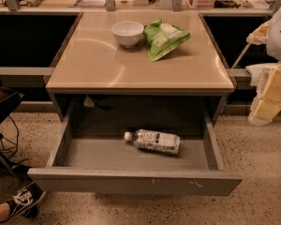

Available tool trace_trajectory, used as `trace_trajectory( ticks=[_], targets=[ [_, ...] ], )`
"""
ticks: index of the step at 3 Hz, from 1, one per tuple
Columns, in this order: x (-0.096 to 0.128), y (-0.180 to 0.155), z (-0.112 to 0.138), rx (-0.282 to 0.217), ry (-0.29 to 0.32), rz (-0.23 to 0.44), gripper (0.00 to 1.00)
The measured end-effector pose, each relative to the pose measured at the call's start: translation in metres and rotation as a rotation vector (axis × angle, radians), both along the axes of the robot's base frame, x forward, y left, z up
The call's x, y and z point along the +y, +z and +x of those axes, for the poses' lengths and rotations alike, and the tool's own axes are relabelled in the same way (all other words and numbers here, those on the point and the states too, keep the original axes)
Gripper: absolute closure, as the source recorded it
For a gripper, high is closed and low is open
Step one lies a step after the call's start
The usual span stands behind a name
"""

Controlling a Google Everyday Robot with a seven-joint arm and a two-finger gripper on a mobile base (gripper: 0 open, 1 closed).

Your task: Pick blue plastic bottle from top drawer and place on counter

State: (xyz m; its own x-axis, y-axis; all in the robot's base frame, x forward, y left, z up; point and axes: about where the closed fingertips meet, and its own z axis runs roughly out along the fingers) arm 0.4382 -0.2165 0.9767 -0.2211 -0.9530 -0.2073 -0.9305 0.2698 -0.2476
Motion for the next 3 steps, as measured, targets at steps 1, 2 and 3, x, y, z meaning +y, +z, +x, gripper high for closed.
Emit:
trace_trajectory(
  ticks=[1,2,3],
  targets=[
    [0.0,0.0,0.0,0.0,0.0,0.0,0.0],
    [-0.006,-0.03,-0.001,0.04,-0.008,0.045,0.0],
    [-0.028,-0.106,-0.007,0.134,-0.057,0.172,0.0]
  ],
)
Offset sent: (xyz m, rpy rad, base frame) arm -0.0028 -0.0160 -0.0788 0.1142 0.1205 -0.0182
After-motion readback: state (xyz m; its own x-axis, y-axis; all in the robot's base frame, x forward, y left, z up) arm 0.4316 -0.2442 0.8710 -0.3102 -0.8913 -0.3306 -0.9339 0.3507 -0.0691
